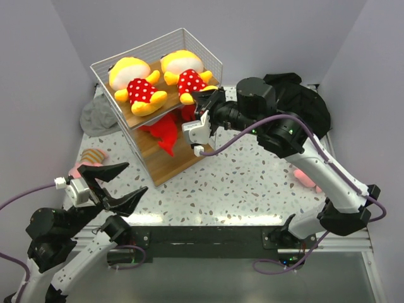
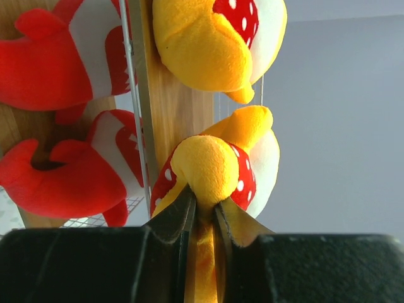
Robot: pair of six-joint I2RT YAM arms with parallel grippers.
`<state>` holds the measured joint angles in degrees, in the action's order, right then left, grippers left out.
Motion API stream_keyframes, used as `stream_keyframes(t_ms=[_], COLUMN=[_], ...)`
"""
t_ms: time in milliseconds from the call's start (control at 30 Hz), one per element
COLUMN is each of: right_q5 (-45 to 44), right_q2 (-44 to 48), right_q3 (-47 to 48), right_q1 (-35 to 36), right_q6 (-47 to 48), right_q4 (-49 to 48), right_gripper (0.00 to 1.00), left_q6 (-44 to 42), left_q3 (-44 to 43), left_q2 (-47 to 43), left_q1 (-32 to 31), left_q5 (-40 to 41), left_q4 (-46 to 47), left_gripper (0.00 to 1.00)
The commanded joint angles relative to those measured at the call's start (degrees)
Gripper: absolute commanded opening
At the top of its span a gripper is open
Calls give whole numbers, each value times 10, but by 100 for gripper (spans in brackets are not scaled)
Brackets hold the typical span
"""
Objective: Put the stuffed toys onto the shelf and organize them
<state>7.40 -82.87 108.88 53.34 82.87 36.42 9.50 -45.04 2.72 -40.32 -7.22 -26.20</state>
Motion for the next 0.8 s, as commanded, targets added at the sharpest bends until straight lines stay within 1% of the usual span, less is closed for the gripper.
stream_keyframes(t_ms=[0,100,200,233,267,333,367,433,533,633,667,700,767], right_q5=[34,41,53,56,60,64,67,67,67,66,68,74,75], right_q2=[-4,-11,-18,-20,-23,-26,-26,-21,-13,-5,1,4,15], right_q3=[-5,4,8,9,9,9,8,4,-14,-15,-16,-17,-28], right_q1=[-6,-11,-19,-23,-25,-32,-32,-32,-36,-39,-39,-39,-39], right_q6=[28,34,36,36,36,33,33,29,19,11,9,5,1], right_q4=[-33,-36,-36,-36,-36,-39,-38,-49,-82,-88,-85,-81,-82], right_gripper=[15,17,25,29,31,38,47,52,54,56,62,73,75], left_q6=[9,11,15,16,18,20,21,23,24,26,28,29,31], left_q3=[-1,-3,-12,-14,-15,-16,-17,-15,-15,-15,-15,-15,-13], left_q2=[3,4,9,11,11,10,10,9,14,19,21,23,23], left_q1=[-3,-2,-2,-3,-3,-2,-3,-2,-2,-3,-2,-2,-2], left_q5=[-6,-11,-17,-17,-19,-19,-21,-21,-23,-27,-30,-31,-31], left_q4=[16,20,20,20,21,22,25,26,30,33,34,34,37], left_gripper=[100,100,100,100,100,100,100,100,100,100,100,100,100])
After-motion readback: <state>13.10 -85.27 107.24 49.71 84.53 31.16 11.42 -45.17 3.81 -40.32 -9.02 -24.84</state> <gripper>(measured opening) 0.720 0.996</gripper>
